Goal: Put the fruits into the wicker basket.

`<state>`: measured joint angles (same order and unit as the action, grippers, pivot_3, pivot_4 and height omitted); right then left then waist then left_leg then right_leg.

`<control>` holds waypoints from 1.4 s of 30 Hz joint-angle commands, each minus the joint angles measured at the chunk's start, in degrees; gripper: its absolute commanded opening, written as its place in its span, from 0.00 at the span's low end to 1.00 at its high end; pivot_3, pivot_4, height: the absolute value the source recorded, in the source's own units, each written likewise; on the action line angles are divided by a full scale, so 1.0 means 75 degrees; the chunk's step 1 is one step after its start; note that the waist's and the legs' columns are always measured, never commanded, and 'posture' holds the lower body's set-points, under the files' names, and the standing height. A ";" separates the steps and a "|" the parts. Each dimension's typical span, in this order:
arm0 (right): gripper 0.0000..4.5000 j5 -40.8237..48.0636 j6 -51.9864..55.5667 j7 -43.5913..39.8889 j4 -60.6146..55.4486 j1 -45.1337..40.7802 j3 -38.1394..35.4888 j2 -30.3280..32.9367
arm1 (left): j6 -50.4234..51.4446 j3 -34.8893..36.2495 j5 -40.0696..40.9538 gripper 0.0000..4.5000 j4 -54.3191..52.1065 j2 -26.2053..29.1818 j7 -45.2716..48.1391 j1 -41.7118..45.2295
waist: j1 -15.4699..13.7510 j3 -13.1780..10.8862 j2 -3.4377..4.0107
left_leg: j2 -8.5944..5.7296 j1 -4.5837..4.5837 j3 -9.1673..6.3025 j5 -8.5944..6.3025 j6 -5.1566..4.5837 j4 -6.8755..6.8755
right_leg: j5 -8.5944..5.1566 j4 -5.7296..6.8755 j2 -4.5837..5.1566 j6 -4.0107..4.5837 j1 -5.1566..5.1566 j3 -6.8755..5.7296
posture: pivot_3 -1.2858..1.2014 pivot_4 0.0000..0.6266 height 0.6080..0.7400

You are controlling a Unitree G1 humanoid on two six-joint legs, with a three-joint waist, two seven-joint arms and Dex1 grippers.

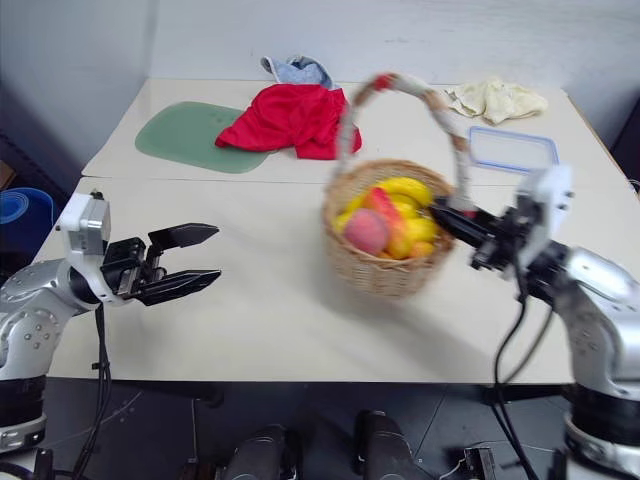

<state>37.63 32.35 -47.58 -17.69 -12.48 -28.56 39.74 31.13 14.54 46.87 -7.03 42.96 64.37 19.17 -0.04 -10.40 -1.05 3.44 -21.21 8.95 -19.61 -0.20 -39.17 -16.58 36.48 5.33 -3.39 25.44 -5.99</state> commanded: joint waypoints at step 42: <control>0.99 -0.0300 -0.3563 -0.2766 -0.0130 0.4075 -0.1219 0.0997 | -0.3281 -0.0225 -0.2544 1.00 0.1353 0.0292 0.1000 -0.0934 | 0.0018 -0.0001 0.0015 | 0.0018 0.0036 0.0031 0.0005 0.0001 0.0011 | 0.0007 0.0000 0.0003 -0.0010 -0.0008 0.0023 | 0.52 0.24 1.00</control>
<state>33.52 6.38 -67.03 -12.48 16.49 -41.07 49.07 9.51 10.85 28.52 5.14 45.54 72.86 13.60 0.10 -10.41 -0.93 3.56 -20.93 9.18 -19.57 -0.20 -39.10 -16.52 36.50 5.40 -3.46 25.38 -5.82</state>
